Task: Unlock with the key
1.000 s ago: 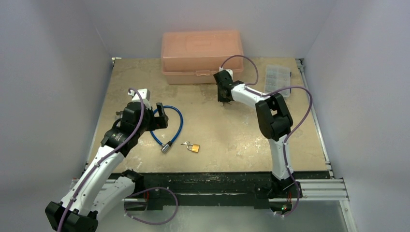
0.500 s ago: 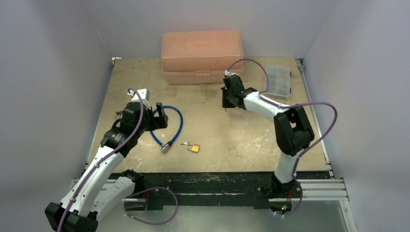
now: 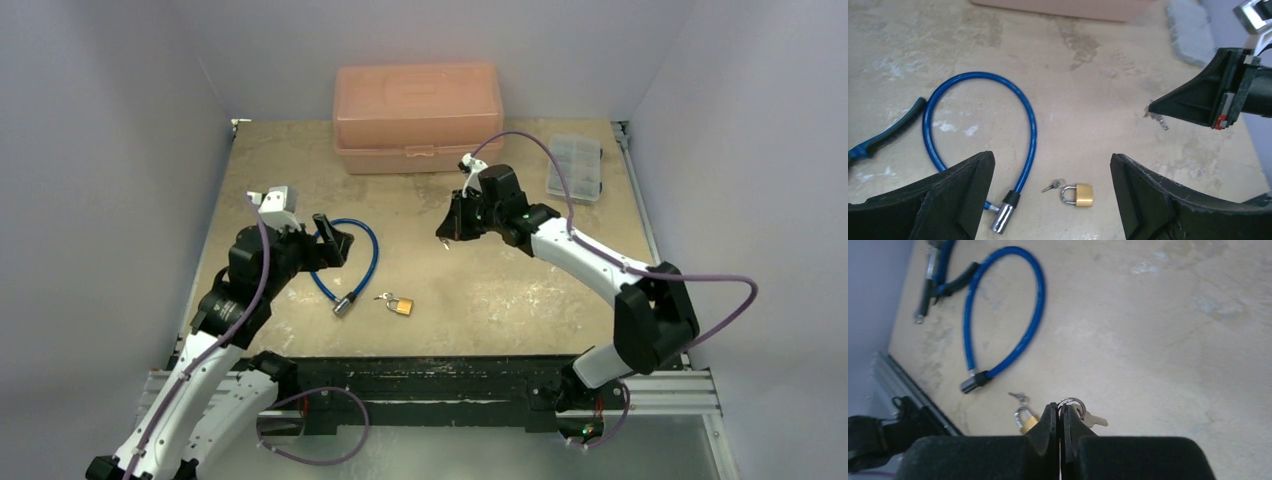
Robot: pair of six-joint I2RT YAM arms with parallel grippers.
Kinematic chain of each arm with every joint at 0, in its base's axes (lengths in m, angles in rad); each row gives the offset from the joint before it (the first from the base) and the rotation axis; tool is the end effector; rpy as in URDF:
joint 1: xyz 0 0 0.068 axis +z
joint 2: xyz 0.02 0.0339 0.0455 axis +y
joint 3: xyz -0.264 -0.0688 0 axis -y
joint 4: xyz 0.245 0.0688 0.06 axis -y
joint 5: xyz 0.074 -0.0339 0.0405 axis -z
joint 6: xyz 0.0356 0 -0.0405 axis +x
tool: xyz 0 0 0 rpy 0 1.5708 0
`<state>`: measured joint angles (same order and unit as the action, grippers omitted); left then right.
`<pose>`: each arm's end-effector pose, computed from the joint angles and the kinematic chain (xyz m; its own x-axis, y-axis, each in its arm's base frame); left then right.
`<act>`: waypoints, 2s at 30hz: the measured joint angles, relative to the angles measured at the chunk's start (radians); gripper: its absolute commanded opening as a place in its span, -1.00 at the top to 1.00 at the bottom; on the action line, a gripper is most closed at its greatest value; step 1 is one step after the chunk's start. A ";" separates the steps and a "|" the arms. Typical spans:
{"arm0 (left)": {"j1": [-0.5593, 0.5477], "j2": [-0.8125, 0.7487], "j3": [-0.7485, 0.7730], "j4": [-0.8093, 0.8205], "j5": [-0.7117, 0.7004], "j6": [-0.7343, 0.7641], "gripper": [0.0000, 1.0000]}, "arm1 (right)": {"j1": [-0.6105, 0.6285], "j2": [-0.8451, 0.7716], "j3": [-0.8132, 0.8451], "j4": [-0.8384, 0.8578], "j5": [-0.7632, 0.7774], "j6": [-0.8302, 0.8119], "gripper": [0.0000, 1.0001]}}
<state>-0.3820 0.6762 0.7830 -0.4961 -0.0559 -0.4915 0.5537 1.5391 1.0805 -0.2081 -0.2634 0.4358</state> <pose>0.1424 -0.0551 0.3229 -0.4635 -0.3216 -0.8257 0.1196 0.9006 -0.4179 0.2869 0.1883 0.2557 -0.7646 0.0065 -0.6444 -0.3960 0.7842 0.4777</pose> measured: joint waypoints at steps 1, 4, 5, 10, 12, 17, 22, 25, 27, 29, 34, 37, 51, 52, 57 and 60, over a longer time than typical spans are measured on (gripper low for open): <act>0.000 -0.021 -0.011 0.021 0.015 -0.012 -0.85 | 0.005 -0.022 -0.002 0.003 -0.023 0.002 1.00; 0.000 -0.070 -0.052 0.089 0.073 -0.059 -0.83 | 0.014 -0.092 -0.005 0.022 -0.087 0.018 1.00; 0.000 -0.079 -0.066 0.120 0.104 -0.076 -0.83 | 0.016 -0.117 -0.006 0.027 -0.104 0.026 1.00; 0.000 -0.078 -0.163 0.341 0.287 -0.140 -0.81 | 0.016 -0.216 -0.006 0.037 -0.155 0.097 1.00; 0.000 -0.078 -0.220 0.468 0.344 -0.179 -0.81 | 0.016 -0.240 -0.005 0.035 -0.172 0.126 1.00; 0.000 -0.043 -0.325 0.737 0.431 -0.273 -0.71 | 0.016 -0.288 0.004 -0.002 -0.202 0.179 1.00; 0.000 0.018 -0.329 0.893 0.472 -0.292 -0.62 | 0.016 -0.341 0.004 -0.011 -0.247 0.213 1.00; 0.000 0.039 -0.309 0.890 0.472 -0.255 -0.58 | 0.016 -0.364 0.004 0.005 -0.285 0.223 1.00; 0.000 0.068 -0.265 0.847 0.471 -0.235 -0.52 | 0.016 -0.378 -0.005 0.035 -0.309 0.225 1.00; 0.000 0.121 -0.194 0.798 0.471 -0.231 -0.48 | 0.016 -0.397 -0.023 0.072 -0.329 0.227 1.00; 0.000 0.173 -0.148 0.753 0.446 -0.429 -0.41 | 0.016 -0.422 -0.081 0.183 -0.362 0.228 1.00; -0.001 0.123 -0.272 0.875 0.439 -0.604 -0.41 | 0.016 -0.420 -0.109 0.250 -0.380 0.247 1.00; -0.019 -0.034 -0.461 1.260 0.374 -0.477 -0.40 | 0.016 -0.385 -0.127 0.351 -0.340 0.517 1.00; -0.023 -0.024 -0.473 1.297 0.370 -0.453 -0.39 | 0.017 -0.383 -0.127 0.352 -0.330 0.541 1.00; -0.088 0.126 -0.569 1.565 0.345 -0.384 -0.39 | 0.018 -0.383 -0.126 0.380 -0.302 0.615 1.00; -0.155 0.256 -0.593 1.704 0.338 -0.333 -0.39 | 0.018 -0.382 -0.111 0.379 -0.295 0.629 1.00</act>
<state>-0.5373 0.9325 0.1902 1.2083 0.2821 -0.8246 0.5716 1.1572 0.9699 0.1711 -0.5583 1.0653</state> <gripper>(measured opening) 0.695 0.024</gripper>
